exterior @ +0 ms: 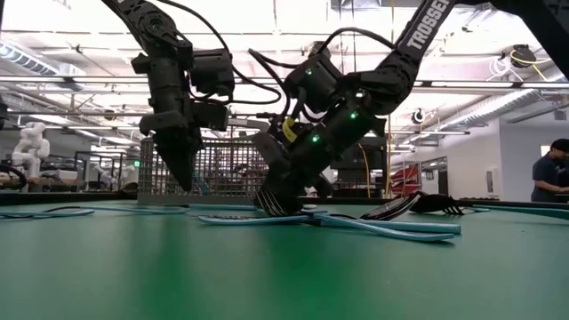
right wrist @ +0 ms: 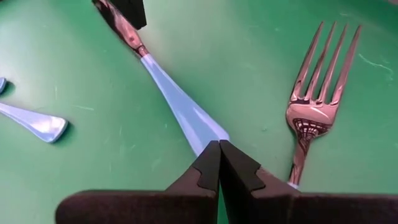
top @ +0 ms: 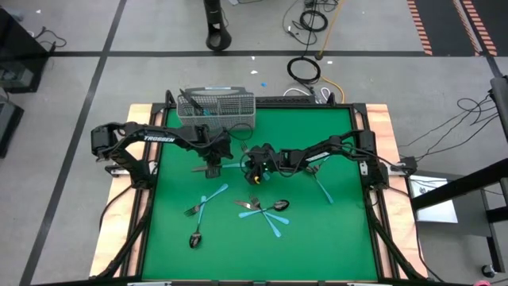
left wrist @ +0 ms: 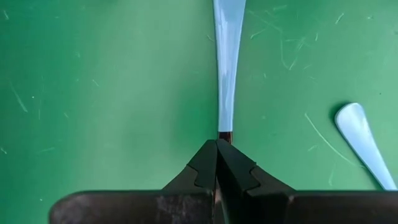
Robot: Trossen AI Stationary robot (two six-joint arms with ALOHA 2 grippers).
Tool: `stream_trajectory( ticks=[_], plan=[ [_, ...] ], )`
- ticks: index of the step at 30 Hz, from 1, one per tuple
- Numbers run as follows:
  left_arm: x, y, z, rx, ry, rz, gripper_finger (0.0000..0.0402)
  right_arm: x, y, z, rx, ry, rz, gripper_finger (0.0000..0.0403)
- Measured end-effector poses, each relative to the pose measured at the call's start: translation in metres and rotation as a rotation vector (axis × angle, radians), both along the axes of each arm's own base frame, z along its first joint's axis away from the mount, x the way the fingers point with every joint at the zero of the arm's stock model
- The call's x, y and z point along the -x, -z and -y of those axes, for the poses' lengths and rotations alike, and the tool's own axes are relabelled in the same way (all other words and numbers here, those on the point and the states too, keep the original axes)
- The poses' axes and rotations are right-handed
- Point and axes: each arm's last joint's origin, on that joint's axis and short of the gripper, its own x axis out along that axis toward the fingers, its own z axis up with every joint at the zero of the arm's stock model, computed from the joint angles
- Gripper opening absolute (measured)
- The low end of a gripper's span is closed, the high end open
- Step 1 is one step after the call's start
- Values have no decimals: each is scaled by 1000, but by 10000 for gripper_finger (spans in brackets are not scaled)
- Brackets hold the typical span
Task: Sort silverware
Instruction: Put the table knife into the silverware rack
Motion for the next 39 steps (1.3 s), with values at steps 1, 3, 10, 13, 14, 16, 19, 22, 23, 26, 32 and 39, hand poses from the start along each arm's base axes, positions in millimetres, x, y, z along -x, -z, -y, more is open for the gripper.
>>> stream_trajectory(
  ticks=[1,3,10,13,14,16,19,22,23,26,32,39],
  plan=[
    [0,0,0,3,1,1,7,0,1,0,-2,2,-5,0],
    [0,0,1,17,7,1,7,1,2,0,-5,4,-22,0],
    [2,2,3,58,44,9,14,5,6,1,-17,18,-67,0],
    [4,5,4,62,42,-7,38,5,6,1,-15,17,-67,0],
    [5,5,4,61,41,-9,48,4,5,1,-4,17,-63,0],
    [5,6,4,58,39,-10,69,3,3,0,25,7,-43,0],
    [5,6,3,56,14,-13,94,1,-3,-1,45,-8,2,0],
    [5,6,3,49,11,-15,107,-2,-9,-1,55,-16,53,0],
    [5,6,3,49,11,-15,108,-2,-10,-1,56,-16,58,0],
    [5,6,3,47,11,-16,109,-3,-10,-1,59,-18,62,0],
    [5,6,3,47,9,-16,109,-5,-13,0,67,-19,98,0],
    [5,6,3,54,-14,-19,109,-5,-10,0,62,-15,91,0]
  ],
)
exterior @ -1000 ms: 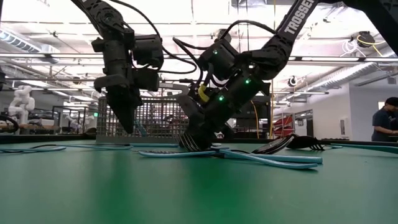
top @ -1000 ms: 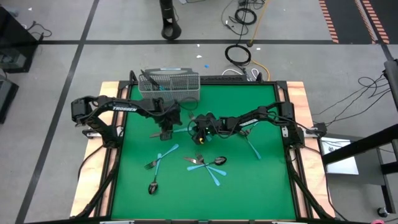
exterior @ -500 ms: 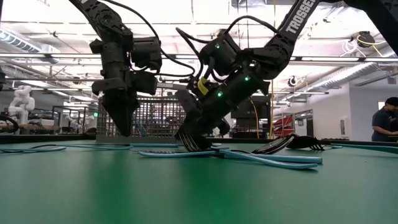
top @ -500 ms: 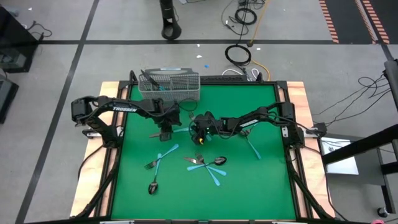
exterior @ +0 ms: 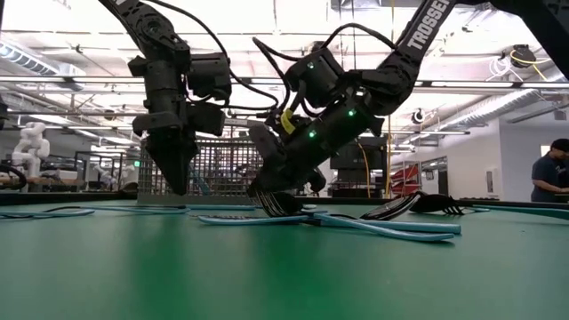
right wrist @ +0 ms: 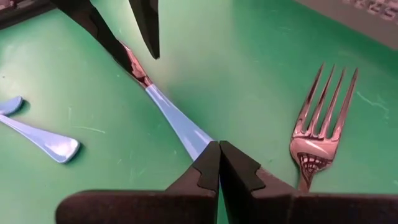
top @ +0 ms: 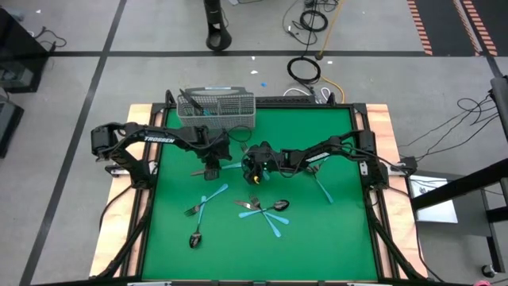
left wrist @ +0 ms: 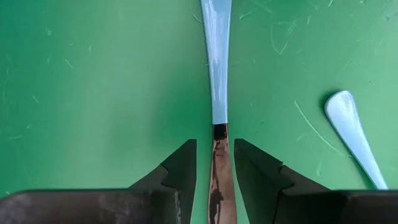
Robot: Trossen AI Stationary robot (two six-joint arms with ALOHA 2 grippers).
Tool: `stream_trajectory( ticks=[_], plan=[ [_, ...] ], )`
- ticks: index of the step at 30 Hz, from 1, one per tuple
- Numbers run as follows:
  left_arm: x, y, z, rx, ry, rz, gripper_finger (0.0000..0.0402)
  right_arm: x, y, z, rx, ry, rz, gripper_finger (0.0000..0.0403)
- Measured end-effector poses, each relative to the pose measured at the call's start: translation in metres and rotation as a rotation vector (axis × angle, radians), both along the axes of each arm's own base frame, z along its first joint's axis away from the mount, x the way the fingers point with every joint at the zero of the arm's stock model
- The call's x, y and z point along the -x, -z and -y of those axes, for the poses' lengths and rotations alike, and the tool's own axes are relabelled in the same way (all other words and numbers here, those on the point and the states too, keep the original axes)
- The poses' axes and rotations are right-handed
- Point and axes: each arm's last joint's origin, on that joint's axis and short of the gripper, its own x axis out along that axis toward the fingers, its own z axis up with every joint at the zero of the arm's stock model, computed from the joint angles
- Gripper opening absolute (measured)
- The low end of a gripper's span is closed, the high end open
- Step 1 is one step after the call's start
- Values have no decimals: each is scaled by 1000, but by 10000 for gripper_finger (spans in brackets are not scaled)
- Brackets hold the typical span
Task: Sort silverware
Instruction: Put the table knife into the silverware rack
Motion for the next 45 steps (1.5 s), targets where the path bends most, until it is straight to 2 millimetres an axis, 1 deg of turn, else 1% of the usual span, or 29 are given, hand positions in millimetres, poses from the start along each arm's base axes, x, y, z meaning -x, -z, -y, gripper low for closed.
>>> stream_trajectory(
  ticks=[4,10,19,31,38,41,45],
  plan=[
    [0,0,0,0,0,0,109,0,7,0,-4,2,-22,0],
    [0,0,0,0,0,0,109,0,7,0,-3,1,-22,0],
    [0,0,0,-2,8,0,109,0,20,1,-32,26,-50,0],
    [0,0,1,19,31,9,109,5,26,4,-63,47,-116,0],
    [0,0,1,24,25,9,110,5,27,4,-63,48,-118,0],
    [0,0,2,44,10,12,120,5,27,4,-63,49,-118,0],
    [2,3,5,52,0,-6,163,5,27,4,-63,49,-119,0]
  ],
)
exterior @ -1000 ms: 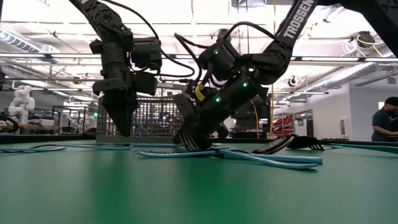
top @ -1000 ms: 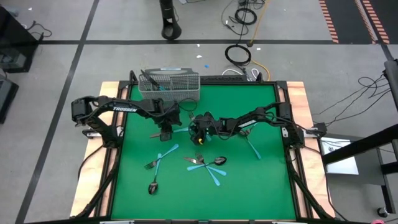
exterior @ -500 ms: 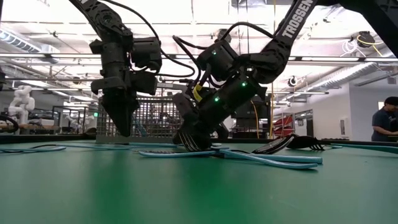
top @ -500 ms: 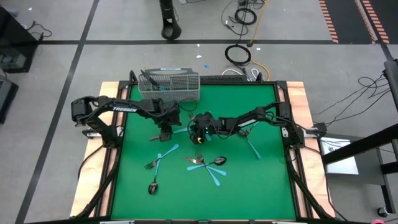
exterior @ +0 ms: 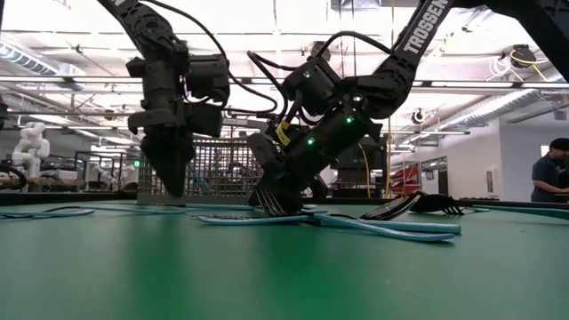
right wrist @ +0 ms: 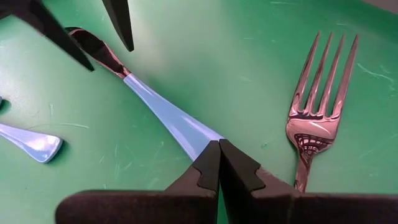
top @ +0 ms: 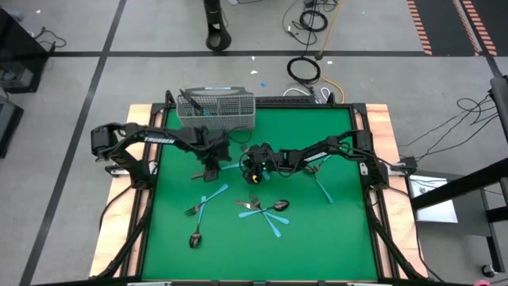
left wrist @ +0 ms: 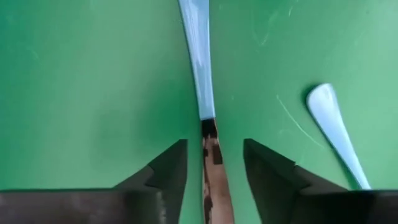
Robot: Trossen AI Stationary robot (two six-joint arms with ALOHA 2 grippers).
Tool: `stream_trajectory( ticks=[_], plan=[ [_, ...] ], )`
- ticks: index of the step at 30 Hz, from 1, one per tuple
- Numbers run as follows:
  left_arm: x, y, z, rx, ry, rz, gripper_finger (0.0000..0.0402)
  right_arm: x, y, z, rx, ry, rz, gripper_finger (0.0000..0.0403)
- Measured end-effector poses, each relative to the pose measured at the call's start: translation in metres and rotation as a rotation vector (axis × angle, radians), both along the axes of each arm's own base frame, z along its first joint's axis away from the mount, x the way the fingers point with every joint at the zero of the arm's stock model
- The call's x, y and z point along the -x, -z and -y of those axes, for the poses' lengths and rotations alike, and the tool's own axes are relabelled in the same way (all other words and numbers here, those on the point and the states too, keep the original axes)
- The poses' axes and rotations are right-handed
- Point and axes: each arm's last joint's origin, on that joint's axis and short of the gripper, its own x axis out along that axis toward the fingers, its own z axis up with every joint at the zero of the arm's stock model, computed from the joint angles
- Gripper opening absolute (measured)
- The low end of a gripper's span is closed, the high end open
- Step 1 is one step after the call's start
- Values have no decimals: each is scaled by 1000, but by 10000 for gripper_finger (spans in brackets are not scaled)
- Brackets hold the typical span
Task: Sort silverware
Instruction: Put the table knife into the silverware rack
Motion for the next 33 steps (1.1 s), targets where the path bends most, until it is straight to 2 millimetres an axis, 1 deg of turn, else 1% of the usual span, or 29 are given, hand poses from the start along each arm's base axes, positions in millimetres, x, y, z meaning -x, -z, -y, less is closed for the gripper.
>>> stream_trajectory(
  ticks=[6,11,18,22,24,27,33],
  plan=[
    [5,8,4,-31,-28,-37,237,0,0,0,1,-1,2,0],
    [9,14,10,-31,-10,-54,269,0,0,0,3,-2,2,0],
    [4,16,16,-80,-15,-20,272,0,0,1,-4,7,5,0],
    [-4,16,18,-147,-7,40,271,0,0,2,-19,22,10,0],
    [-7,18,20,-151,-15,45,271,0,0,2,-32,33,13,0],
    [-10,23,22,-144,-55,37,271,1,0,2,-37,38,14,0],
    [-10,31,23,-128,-82,-14,271,1,1,2,-41,42,12,0]
  ],
)
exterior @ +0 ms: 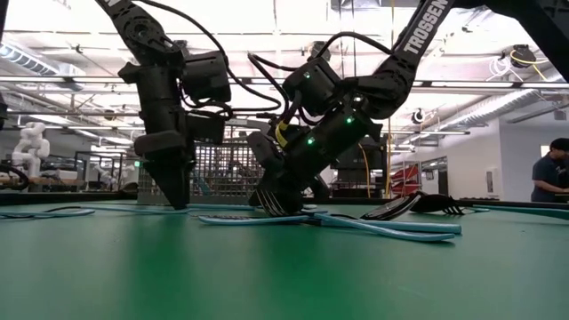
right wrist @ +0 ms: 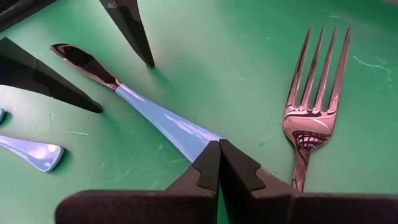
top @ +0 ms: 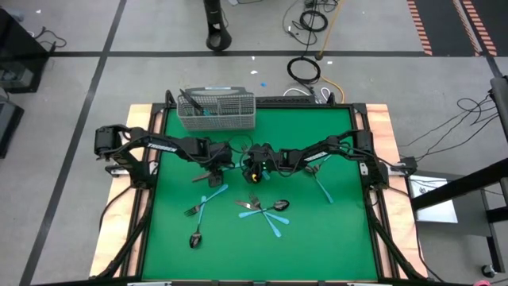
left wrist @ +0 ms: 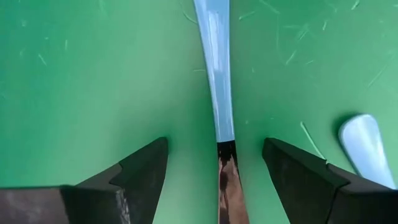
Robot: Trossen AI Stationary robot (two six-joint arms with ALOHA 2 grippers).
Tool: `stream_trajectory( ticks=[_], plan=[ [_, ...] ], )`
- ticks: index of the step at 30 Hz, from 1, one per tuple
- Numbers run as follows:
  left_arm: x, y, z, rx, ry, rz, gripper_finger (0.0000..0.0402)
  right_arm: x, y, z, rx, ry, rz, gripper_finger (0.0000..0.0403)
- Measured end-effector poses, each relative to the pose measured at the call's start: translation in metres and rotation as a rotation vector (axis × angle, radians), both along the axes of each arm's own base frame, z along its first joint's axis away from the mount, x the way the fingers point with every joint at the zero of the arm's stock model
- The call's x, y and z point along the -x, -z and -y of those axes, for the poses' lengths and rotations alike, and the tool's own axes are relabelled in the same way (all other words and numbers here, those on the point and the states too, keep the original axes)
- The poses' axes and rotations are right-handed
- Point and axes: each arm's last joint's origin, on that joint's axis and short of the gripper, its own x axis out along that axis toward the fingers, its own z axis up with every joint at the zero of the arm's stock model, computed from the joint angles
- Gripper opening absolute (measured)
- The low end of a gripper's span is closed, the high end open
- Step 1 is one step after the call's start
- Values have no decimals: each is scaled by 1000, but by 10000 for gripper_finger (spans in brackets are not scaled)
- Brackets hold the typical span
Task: Sort silverware
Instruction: Put the table knife into the silverware rack
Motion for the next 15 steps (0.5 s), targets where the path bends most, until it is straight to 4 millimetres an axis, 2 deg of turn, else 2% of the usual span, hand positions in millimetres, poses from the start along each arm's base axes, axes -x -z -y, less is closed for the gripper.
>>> stream_trajectory(
  ticks=[6,15],
  plan=[
    [0,0,0,7,-24,-5,258,0,0,0,0,0,0,0],
    [0,1,1,8,-26,-10,150,0,0,0,0,1,0,0]
  ],
)
